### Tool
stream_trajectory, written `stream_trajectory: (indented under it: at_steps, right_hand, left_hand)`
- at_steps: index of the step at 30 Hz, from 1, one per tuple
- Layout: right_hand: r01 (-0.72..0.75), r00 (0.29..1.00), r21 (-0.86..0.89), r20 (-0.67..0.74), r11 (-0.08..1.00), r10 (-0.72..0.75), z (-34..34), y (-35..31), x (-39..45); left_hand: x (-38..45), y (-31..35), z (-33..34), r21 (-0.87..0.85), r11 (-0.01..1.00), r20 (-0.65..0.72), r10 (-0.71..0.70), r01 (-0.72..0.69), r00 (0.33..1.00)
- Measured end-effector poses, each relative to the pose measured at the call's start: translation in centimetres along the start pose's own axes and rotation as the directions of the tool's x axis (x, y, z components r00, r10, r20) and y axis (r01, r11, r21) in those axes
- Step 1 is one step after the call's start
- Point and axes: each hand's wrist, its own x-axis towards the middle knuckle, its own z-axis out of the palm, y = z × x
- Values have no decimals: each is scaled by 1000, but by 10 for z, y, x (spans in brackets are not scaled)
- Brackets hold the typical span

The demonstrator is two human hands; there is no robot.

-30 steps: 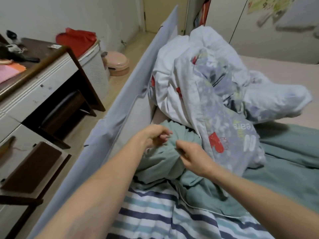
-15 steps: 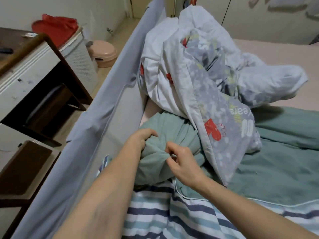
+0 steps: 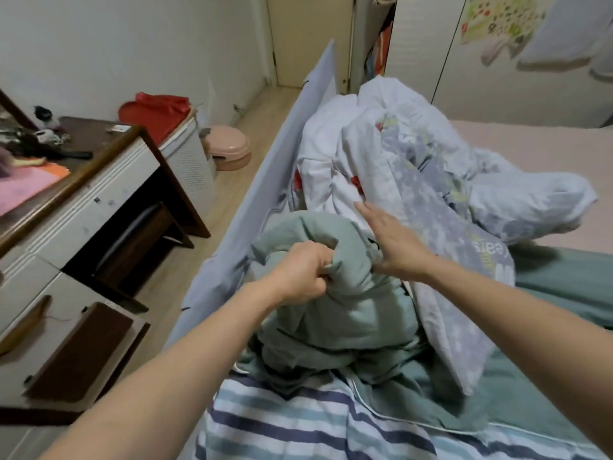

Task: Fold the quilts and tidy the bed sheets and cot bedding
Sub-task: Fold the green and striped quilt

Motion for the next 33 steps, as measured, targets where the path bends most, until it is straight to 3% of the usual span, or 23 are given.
stream_trajectory:
  at_steps: [2,4,6,8,9,10,11,12,13,14,15,16,18,20,21,23,25,27,29,30,33]
  right_hand:
    - [119,977,-153,195,981,-89,-8,-12,16]
    - [109,957,-75,278,991,-84,-3,-24,19]
    - [19,988,84,149,996,-31,12,-29,8]
    - [-118,980,206,-134,971,147,26,-31,-8]
    - [-194,923,299,-269,934,277,29,-34,-17]
    - [-211,863,400,-353,892,362,31,-39,-24]
    - [-165,834,483,-396,860,383,31,-46,-32]
    - [-82,836,533,-423,842,350,29,-56,-43]
    - [11,861,553,-430,833,273,29,-68,-47]
    - [89,890,546,-419,833,180,29,-80,-55]
    - [147,911,507,-404,849,83,31,-90,-66]
    - [182,920,454,-391,872,11,33,-98,-77]
    - [198,926,427,-376,883,-25,39,-101,-94]
    - [141,919,465,-389,874,59,45,-89,-109]
    - [53,913,480,-379,876,152,47,-79,-113]
    - [-113,863,541,-362,833,352,43,-57,-118]
    - [-148,830,620,-346,771,438,31,-43,-121]
    - [-143,894,572,-275,807,354,15,-29,-115]
    - [-197,966,415,-70,888,247,3,-24,-105]
    - [-266,964,323,73,908,256,1,-32,-102]
    - [-355,924,269,243,895,294,7,-54,-96]
  left_hand:
    - [-4,20,-12,255,954,138,125,-157,983]
    - [-7,29,-12,379,903,242,114,-203,963]
    - [-12,24,-11,315,947,289,-24,-72,957]
    - [-17,15,-11,-54,961,269,-247,271,931]
    - [-18,8,-11,-361,812,211,-409,459,888]
    - [-18,5,-14,-646,527,174,-603,552,779]
    - [-17,-1,-16,-813,245,196,-739,528,644]
    - [-12,-7,-16,-881,90,234,-769,464,594]
    - [-6,-14,-18,-904,19,278,-731,426,623]
    - [-2,-11,-19,-910,-5,323,-634,415,702]
    - [1,-4,-20,-905,12,350,-548,426,760]
    - [5,5,-19,-878,75,370,-520,473,770]
    - [9,22,-17,-754,249,406,-551,608,729]
    - [3,32,-19,-668,368,324,-639,647,698]
    - [-2,34,-24,-674,407,269,-642,616,718]
    - [-18,41,-37,-711,487,180,-570,506,802]
    - [-42,49,-47,-708,572,147,-454,414,879]
    - [-61,51,-49,-700,607,164,-377,377,912]
    - [-81,53,-47,-712,597,190,-342,369,920]
    - [-91,53,-45,-723,581,203,-337,373,919]
    - [-113,52,-41,-764,498,265,-338,410,903]
